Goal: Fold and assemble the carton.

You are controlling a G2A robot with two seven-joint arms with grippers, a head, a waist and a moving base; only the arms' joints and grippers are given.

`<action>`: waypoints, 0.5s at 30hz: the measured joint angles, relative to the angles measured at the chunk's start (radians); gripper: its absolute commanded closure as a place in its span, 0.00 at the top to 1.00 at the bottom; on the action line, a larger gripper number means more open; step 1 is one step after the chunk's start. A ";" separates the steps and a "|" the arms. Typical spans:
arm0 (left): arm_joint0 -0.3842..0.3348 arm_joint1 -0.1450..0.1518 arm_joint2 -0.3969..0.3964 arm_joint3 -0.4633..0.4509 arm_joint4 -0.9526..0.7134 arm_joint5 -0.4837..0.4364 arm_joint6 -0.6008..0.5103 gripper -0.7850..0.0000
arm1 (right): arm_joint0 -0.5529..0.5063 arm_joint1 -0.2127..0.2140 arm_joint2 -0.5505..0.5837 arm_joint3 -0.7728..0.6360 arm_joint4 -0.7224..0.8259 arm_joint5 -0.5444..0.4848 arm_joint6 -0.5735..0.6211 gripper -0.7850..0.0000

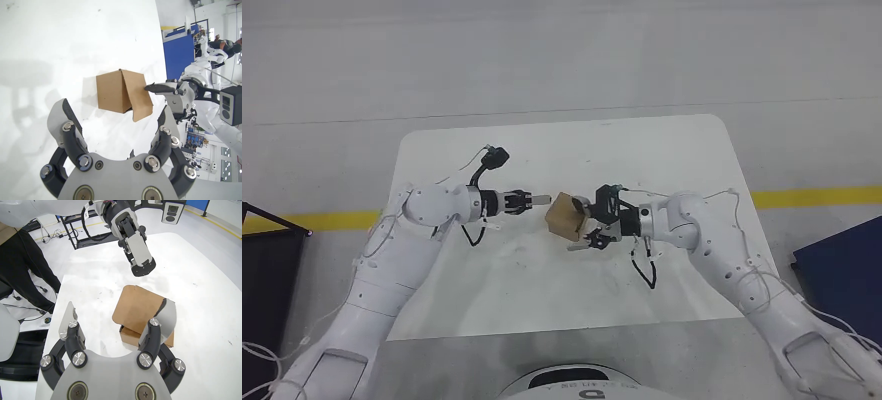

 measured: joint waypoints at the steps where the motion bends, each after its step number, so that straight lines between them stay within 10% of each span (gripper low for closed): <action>1: -0.008 -0.003 0.013 0.010 -0.003 -0.003 0.004 1.00 | 0.000 0.000 0.000 0.001 0.001 0.001 0.001 0.72; 15: -0.149 -0.054 0.190 0.206 -0.009 -0.040 -0.027 1.00 | -0.023 0.001 0.022 -0.017 -0.011 0.045 -0.005 0.56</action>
